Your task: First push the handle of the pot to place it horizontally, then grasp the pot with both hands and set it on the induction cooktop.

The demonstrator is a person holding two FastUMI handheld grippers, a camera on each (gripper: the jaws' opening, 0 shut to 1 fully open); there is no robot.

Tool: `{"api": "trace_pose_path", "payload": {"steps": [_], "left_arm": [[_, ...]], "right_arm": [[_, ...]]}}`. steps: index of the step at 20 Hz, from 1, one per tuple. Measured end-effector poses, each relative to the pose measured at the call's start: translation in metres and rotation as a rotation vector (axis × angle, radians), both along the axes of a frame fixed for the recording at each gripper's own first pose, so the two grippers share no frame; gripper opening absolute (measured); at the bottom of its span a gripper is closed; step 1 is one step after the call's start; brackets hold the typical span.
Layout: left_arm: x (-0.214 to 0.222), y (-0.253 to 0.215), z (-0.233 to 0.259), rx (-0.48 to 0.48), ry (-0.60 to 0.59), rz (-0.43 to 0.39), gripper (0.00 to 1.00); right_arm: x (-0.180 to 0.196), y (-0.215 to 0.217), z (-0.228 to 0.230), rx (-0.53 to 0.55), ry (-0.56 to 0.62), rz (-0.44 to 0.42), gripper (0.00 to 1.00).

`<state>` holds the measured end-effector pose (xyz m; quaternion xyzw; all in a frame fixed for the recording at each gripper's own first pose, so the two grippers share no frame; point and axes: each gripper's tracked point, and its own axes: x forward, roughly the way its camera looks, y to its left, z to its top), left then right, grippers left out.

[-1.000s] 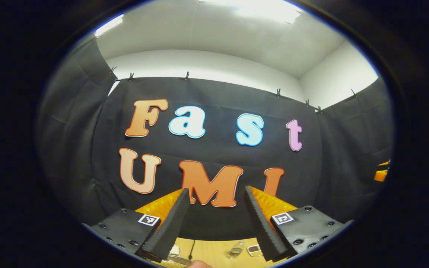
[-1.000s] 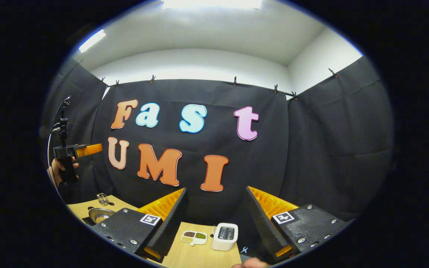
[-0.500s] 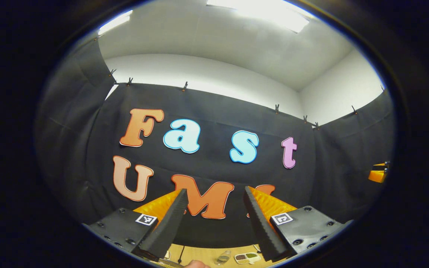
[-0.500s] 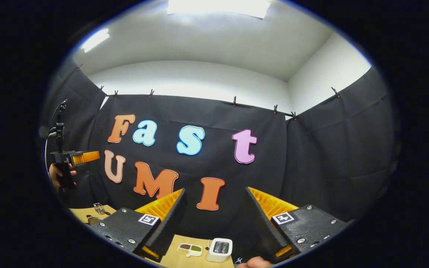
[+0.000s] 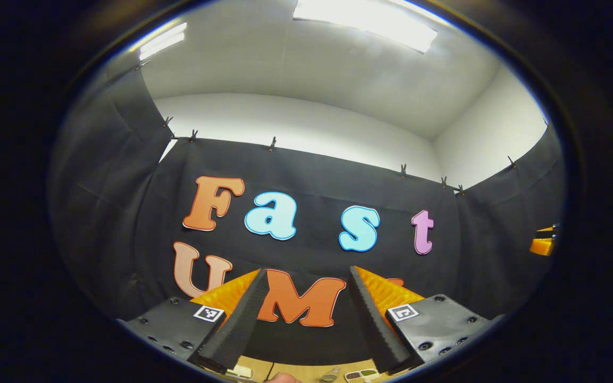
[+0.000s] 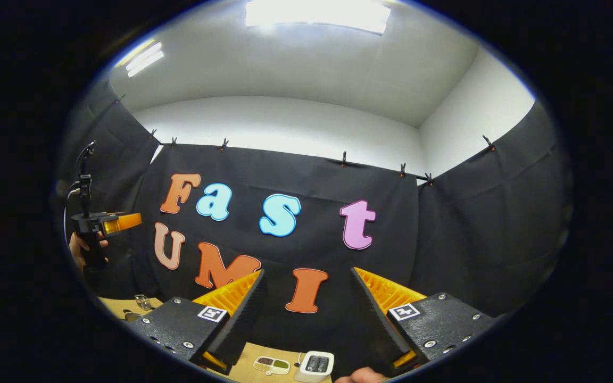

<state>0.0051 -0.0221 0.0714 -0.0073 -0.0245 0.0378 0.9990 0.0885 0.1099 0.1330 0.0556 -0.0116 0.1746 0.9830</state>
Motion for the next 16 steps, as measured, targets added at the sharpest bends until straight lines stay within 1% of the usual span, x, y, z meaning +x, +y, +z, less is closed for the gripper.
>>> {"api": "trace_pose_path", "payload": {"steps": [3, 4, 7, 9, 10, 11, 15, 16], "left_arm": [[-0.008, 0.01, 0.006, -0.001, -0.026, 0.031, 0.95], [-0.01, 0.014, 0.007, 0.0, -0.033, 0.041, 0.97], [-0.009, 0.017, 0.006, 0.011, -0.037, 0.055, 0.96], [-0.014, 0.024, 0.002, 0.016, -0.063, 0.074, 0.96], [-0.014, 0.026, 0.003, 0.016, -0.073, 0.08, 0.96], [-0.014, 0.026, 0.002, 0.012, -0.077, 0.077, 0.96], [-0.014, 0.024, 0.002, 0.019, -0.079, 0.063, 0.96], [-0.012, 0.019, 0.0, 0.023, -0.073, 0.054, 0.96]], "right_arm": [[-0.001, 0.008, 0.0, 0.01, -0.007, 0.041, 0.95], [0.0, 0.01, 0.0, 0.009, -0.011, 0.046, 0.95], [0.003, 0.011, 0.001, 0.005, -0.022, 0.05, 0.95], [0.002, 0.014, -0.002, 0.003, -0.016, 0.057, 0.95], [0.001, 0.015, -0.005, 0.0, -0.012, 0.061, 0.97], [0.002, 0.014, -0.007, -0.005, -0.012, 0.058, 0.95], [0.002, 0.013, -0.005, -0.006, -0.017, 0.055, 0.95], [0.0, 0.016, -0.005, -0.003, -0.02, 0.062, 0.97]]}}
